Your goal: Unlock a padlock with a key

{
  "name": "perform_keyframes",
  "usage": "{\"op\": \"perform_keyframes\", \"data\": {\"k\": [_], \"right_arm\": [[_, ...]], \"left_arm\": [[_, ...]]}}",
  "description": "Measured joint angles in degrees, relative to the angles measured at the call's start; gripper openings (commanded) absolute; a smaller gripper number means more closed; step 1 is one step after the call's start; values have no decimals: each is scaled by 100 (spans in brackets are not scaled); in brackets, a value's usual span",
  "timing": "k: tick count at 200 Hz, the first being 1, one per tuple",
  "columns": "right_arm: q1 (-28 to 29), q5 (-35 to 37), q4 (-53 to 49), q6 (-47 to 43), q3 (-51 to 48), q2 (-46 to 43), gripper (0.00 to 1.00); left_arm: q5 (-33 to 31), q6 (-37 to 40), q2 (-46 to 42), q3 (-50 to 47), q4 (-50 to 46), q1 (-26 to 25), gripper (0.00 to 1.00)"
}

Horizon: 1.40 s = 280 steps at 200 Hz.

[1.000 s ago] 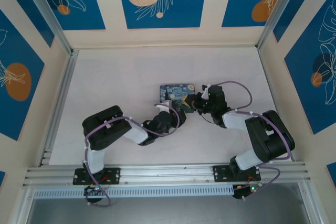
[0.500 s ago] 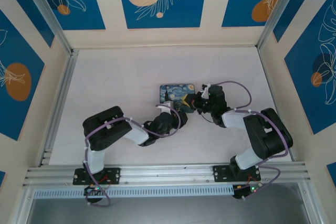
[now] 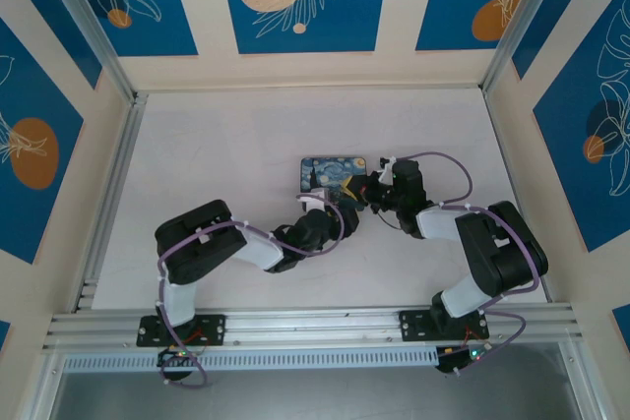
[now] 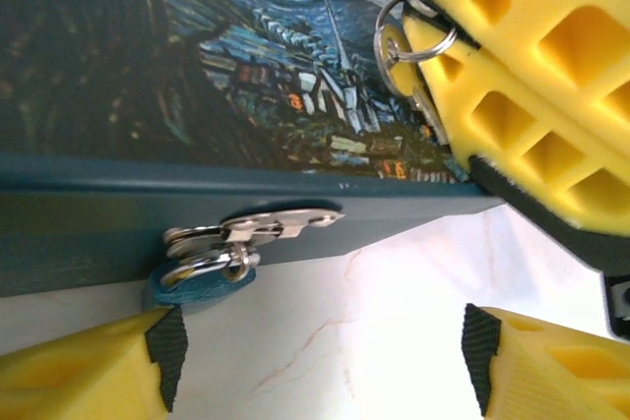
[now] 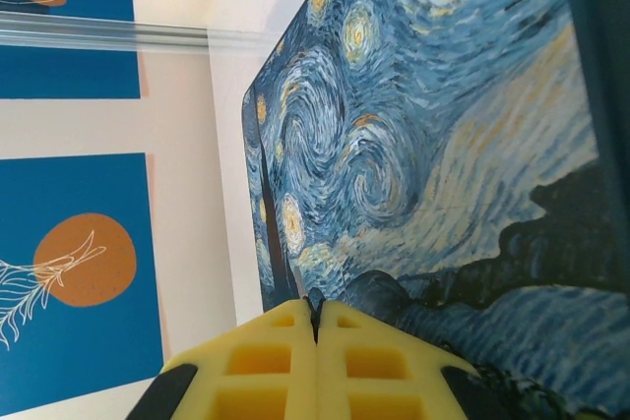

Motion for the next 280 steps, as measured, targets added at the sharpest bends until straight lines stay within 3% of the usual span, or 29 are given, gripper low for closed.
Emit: {"op": "perform_keyframes", "data": {"k": [29, 79, 123, 155, 215, 280], "right_arm": [[-59, -72, -17, -2, 0, -7, 0], [-304, -133, -382, -9, 0, -393, 0], [-695, 72, -1460, -343, 149, -1545, 0], [-942, 568, -2481, -590, 407, -1825, 0], [-1034, 1690, -4266, -994, 1202, -702, 0], [42, 2647, -5169, -1279, 2509, 452, 0]], "left_arm": [[-48, 428, -426, -7, -741, 31, 90], [173, 1115, -1355, -85, -1532, 221, 93], [442, 1486, -1919, -374, -1969, 428, 94], [520, 1593, -2260, -562, -2234, 535, 95], [555, 1582, -2769, -776, -2564, 710, 96], [557, 1486, -2986, -841, -2658, 721, 96]]}}
